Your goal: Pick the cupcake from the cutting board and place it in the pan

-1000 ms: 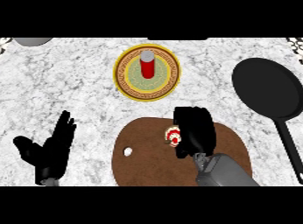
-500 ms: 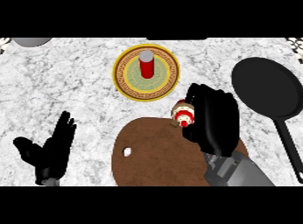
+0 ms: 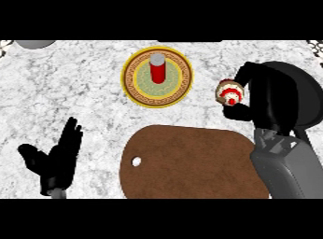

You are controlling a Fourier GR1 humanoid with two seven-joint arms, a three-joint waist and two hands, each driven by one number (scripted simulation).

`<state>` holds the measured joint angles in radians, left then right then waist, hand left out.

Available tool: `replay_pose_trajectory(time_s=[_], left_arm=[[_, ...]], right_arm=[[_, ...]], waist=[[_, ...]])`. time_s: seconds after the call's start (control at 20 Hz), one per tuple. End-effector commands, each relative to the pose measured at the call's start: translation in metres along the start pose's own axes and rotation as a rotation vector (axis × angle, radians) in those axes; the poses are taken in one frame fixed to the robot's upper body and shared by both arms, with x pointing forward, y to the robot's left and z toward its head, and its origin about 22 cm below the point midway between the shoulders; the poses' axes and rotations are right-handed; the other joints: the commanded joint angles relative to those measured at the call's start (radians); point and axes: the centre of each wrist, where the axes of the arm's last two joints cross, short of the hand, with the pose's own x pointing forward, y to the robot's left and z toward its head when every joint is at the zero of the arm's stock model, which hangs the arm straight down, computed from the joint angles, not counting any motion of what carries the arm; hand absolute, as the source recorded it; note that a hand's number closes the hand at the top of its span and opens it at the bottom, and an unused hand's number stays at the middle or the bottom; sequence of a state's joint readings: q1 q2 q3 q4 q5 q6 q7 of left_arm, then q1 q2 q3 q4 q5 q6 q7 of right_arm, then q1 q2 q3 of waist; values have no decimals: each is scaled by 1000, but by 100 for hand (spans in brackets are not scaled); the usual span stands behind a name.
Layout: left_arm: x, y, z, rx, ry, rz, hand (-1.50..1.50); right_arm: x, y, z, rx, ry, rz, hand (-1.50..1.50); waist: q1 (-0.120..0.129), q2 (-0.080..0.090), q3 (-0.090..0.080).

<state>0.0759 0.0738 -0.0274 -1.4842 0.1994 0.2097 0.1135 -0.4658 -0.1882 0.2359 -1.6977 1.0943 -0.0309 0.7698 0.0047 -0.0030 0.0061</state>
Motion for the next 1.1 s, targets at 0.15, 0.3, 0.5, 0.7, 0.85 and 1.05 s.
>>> replay_pose_trajectory(time_s=[0.15, 0.3, 0.5, 0.7, 0.85, 1.05], left_arm=[[1, 18, 7, -12, 55, 1, 0], [0, -1, -6, -7, 39, -19, 0], [-10, -15, -11, -16, 29, -17, 0], [-7, -7, -13, -25, 54, -1, 0], [0, -9, -10, -42, 34, -7, 0], [-4, -28, -6, -85, 28, -17, 0]], right_arm=[[-55, 13, -63, -61, 64, 69, 150], [-86, 16, -91, -107, 80, 46, 150], [-112, 39, -113, -99, 86, 95, 150], [-169, 33, -126, -96, 135, 29, 150], [-195, 25, -136, -104, 128, 29, 150], [-221, 28, -133, -23, 266, 225, -150]], waist=[[11, 6, -6], [12, 9, -5], [21, 14, -5], [35, 24, -4], [43, 24, -3], [73, 39, -3]])
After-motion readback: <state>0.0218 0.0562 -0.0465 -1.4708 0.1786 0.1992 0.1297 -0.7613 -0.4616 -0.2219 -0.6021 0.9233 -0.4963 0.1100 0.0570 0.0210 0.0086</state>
